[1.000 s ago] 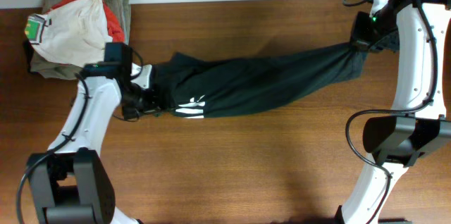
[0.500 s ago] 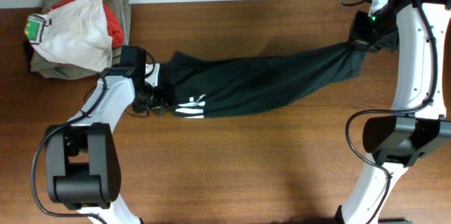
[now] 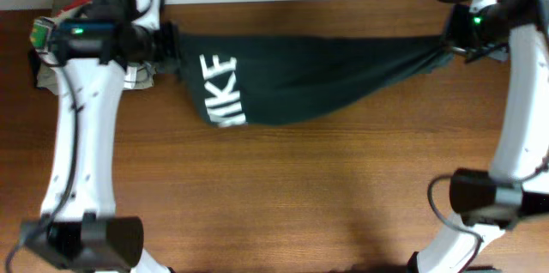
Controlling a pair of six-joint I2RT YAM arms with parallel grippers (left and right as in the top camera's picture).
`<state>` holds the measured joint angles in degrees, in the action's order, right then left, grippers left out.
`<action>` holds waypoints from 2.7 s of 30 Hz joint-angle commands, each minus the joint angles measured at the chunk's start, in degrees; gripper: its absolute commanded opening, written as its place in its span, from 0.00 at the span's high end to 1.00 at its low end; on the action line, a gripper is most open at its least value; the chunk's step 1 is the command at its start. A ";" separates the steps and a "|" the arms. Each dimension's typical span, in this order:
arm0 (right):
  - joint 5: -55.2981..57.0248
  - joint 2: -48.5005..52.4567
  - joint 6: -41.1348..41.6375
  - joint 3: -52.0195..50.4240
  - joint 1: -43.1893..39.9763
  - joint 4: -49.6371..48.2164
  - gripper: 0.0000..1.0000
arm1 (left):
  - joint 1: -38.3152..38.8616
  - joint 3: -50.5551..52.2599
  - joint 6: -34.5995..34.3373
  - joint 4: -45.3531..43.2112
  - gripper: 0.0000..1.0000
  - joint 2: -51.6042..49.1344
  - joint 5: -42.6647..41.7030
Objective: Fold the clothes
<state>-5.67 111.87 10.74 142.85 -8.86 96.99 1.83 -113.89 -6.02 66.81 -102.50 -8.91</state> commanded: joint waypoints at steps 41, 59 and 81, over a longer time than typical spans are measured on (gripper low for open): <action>6.12 -10.16 6.05 -33.31 5.99 -2.82 0.96 | 1.88 -7.32 6.69 24.26 0.78 -23.80 -3.34; 7.17 -10.08 9.03 -48.78 -1.18 -20.87 0.01 | 4.94 5.05 10.86 -4.59 0.22 -28.63 -7.26; 2.71 -9.75 6.14 -55.19 -1.18 -22.80 0.03 | 4.79 -6.54 10.64 29.94 0.96 -25.42 1.27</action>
<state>-0.69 102.67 17.61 90.78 -10.39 76.77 6.96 -120.75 4.56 96.51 -128.86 -8.45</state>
